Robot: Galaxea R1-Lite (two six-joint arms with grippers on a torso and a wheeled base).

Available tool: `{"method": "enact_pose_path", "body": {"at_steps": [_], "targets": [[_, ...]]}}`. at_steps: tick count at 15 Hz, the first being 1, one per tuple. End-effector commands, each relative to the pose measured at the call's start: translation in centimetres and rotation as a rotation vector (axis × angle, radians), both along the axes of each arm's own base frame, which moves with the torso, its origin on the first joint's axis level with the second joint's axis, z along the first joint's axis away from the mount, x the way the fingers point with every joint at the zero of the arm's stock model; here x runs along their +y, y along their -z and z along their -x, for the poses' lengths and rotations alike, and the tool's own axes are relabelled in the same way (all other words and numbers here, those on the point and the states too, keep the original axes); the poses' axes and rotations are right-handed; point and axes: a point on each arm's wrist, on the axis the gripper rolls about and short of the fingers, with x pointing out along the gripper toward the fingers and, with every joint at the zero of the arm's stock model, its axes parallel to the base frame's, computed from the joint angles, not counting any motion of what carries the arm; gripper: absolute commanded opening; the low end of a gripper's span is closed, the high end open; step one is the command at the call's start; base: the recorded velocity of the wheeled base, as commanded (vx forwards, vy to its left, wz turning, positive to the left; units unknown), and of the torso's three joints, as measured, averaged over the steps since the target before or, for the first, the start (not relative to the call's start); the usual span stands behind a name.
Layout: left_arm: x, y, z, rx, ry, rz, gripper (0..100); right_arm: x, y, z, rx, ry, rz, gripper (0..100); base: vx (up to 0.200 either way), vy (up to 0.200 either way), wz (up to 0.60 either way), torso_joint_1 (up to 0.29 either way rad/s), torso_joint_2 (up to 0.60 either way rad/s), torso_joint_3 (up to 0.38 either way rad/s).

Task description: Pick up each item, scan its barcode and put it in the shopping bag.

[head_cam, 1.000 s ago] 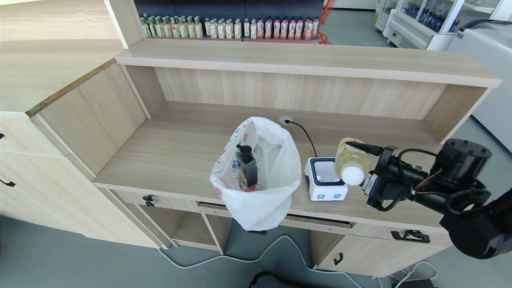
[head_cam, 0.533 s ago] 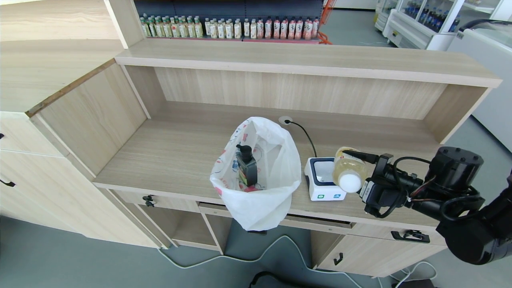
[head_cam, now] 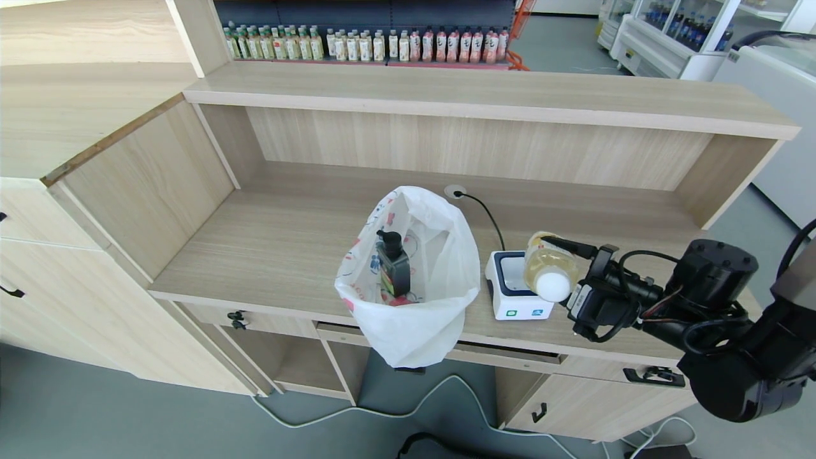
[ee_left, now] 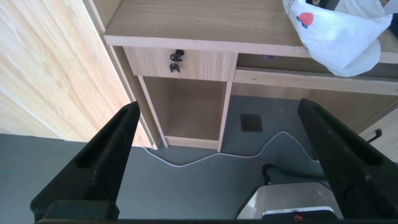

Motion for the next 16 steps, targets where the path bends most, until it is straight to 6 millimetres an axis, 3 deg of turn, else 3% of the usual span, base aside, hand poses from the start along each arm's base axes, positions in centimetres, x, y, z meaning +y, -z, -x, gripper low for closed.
{"method": "enact_pose_path", "body": {"at_steps": [1,16], "targets": [[0.0,0.0,0.0,0.002,0.000,0.000,100,0.2,0.8,-0.4,0.020,-0.003,0.003,0,0.000,0.000,0.00,0.000,0.00,0.000],[0.0,0.0,0.0,0.002,0.000,0.000,100,0.9,1.3,-1.6,0.033,-0.022,-0.021,0,0.000,0.000,0.00,0.000,0.00,0.000]]}}
